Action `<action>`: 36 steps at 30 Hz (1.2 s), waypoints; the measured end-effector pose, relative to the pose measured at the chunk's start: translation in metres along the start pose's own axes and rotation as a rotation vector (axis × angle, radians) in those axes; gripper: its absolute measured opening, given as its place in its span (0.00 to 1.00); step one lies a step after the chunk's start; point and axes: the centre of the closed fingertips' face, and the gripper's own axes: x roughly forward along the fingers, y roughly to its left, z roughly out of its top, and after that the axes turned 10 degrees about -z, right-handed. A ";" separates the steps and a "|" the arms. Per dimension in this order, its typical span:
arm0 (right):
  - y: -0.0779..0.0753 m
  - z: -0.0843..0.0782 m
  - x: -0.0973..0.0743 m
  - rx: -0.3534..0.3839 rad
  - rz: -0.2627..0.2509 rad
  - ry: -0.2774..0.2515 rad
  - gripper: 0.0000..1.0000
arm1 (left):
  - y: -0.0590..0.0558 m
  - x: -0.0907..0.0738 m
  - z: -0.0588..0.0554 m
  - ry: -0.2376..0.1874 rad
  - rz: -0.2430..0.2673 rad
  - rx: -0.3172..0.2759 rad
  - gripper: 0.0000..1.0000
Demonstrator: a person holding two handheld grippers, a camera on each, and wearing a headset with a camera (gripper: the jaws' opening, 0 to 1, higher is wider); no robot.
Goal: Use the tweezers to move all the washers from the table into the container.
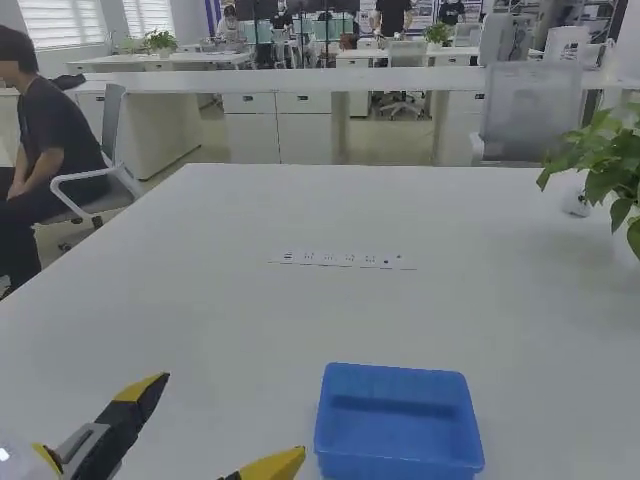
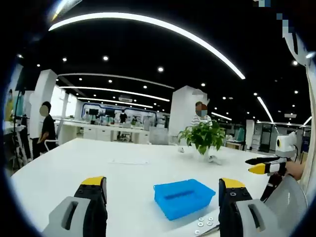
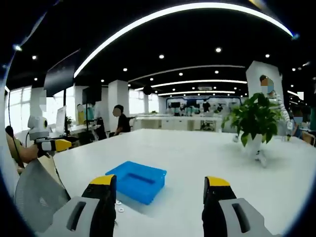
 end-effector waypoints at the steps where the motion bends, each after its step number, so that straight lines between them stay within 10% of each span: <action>1: -0.001 -0.001 0.000 -0.004 -0.001 0.003 0.68 | 0.000 0.000 0.000 0.002 -0.001 0.000 0.96; 36: 0.002 -0.006 0.001 -0.034 -0.005 0.039 0.65 | 0.000 0.001 -0.007 0.041 0.001 0.017 0.94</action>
